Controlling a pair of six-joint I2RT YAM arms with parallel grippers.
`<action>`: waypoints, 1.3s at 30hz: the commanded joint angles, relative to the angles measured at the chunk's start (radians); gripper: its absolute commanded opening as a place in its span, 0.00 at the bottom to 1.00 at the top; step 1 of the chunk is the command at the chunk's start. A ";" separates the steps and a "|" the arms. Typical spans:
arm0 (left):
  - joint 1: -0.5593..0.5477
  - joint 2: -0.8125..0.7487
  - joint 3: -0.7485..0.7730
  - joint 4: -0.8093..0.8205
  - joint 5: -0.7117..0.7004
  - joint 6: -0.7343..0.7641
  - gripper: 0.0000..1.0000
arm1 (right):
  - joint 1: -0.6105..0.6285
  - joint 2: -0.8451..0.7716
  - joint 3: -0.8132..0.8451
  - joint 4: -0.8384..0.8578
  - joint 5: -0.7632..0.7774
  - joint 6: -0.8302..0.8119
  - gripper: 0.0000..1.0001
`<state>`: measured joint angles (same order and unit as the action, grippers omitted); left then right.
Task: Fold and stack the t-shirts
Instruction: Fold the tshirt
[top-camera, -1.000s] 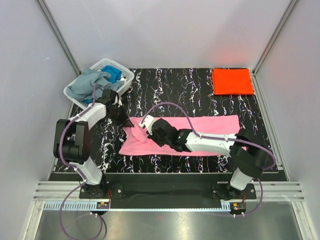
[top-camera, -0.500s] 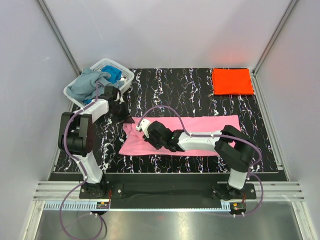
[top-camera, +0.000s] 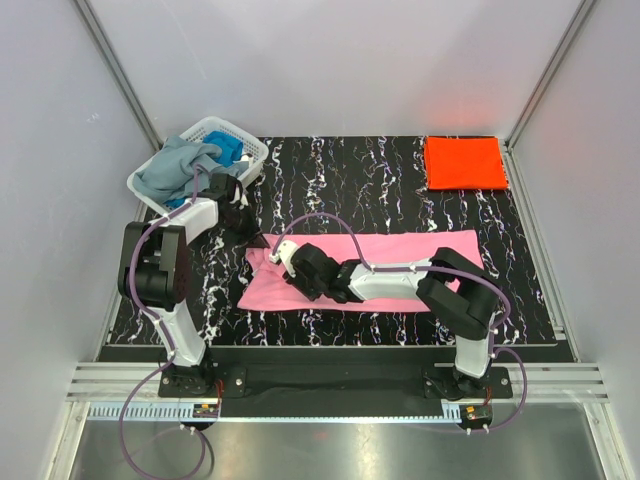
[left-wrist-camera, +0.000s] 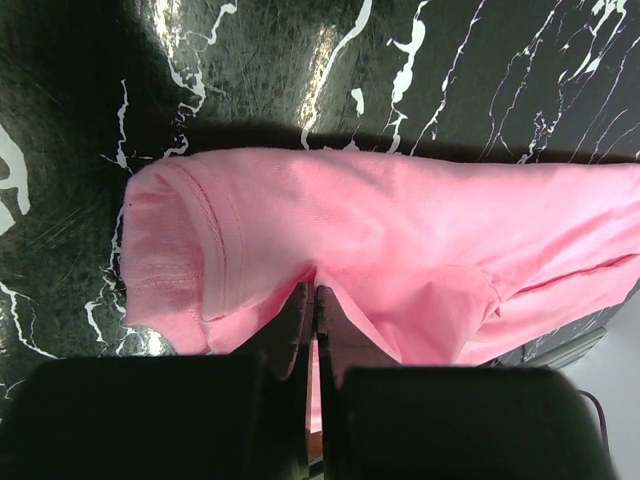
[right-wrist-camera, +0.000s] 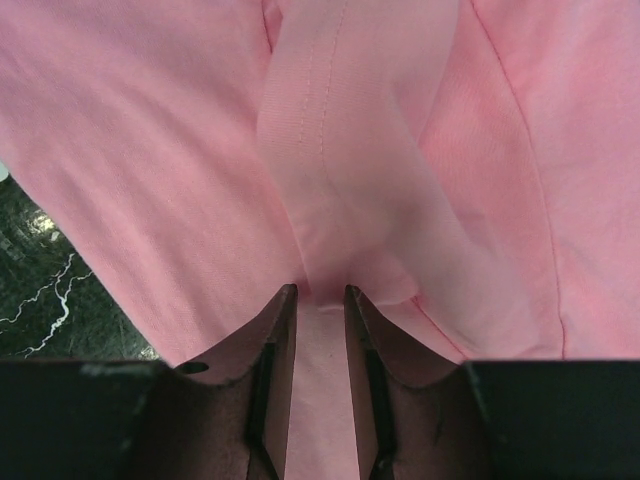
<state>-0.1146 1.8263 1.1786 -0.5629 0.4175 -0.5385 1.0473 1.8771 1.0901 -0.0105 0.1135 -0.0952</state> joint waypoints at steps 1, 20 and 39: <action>-0.005 0.001 0.039 0.032 0.004 0.020 0.00 | 0.010 0.005 0.036 0.040 0.017 0.014 0.33; -0.010 -0.002 0.044 0.015 0.000 0.009 0.00 | 0.008 -0.022 0.020 0.043 0.058 0.022 0.00; -0.072 -0.262 -0.148 -0.038 -0.013 -0.058 0.00 | 0.007 -0.345 -0.133 -0.092 0.042 0.063 0.00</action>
<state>-0.1738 1.6085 1.0645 -0.6067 0.3992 -0.5713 1.0473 1.5784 0.9802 -0.0837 0.1661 -0.0605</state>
